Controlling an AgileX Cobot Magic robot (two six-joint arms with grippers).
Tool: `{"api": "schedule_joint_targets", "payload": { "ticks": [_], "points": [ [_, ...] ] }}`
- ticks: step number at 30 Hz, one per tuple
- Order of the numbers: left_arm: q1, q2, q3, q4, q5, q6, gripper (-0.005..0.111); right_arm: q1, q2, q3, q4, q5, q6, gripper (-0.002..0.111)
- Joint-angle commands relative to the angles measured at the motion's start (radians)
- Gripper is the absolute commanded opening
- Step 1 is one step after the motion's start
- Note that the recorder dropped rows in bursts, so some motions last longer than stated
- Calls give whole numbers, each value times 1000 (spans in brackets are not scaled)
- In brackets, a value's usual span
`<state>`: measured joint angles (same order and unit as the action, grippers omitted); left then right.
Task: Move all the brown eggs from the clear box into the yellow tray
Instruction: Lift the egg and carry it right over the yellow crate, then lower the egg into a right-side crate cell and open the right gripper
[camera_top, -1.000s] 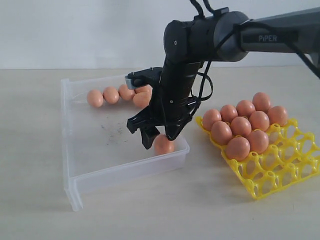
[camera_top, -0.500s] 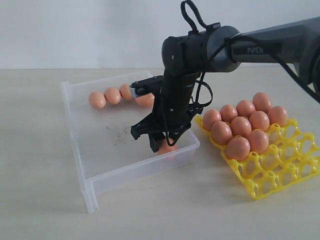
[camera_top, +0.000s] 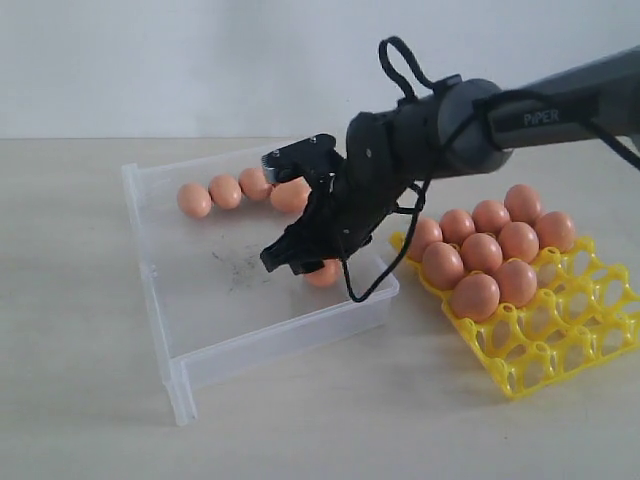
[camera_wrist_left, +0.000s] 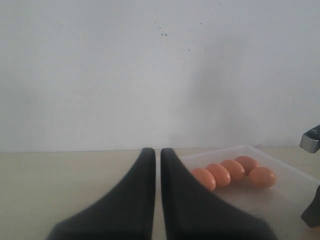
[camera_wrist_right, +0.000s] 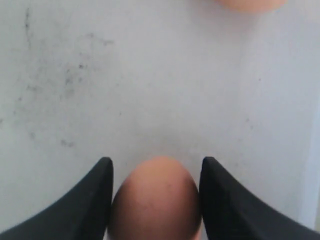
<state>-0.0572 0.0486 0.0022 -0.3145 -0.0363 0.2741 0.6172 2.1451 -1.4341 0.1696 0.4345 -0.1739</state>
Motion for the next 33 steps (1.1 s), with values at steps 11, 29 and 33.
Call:
{"api": "schedule_joint_targets", "payload": {
  "ticks": [11,29,33],
  "points": [
    [-3,4,-2,-5,-16,5,4,-4,-146,748,-164,-1656,323,0],
    [-3,4,-2,-5,-16,5,4,-648,-403,1226,-511,-1656,344,0],
    [-3,4,-2,-5,-16,5,4,-648,-303,1154,-602,-1656,321,0]
  ]
}}
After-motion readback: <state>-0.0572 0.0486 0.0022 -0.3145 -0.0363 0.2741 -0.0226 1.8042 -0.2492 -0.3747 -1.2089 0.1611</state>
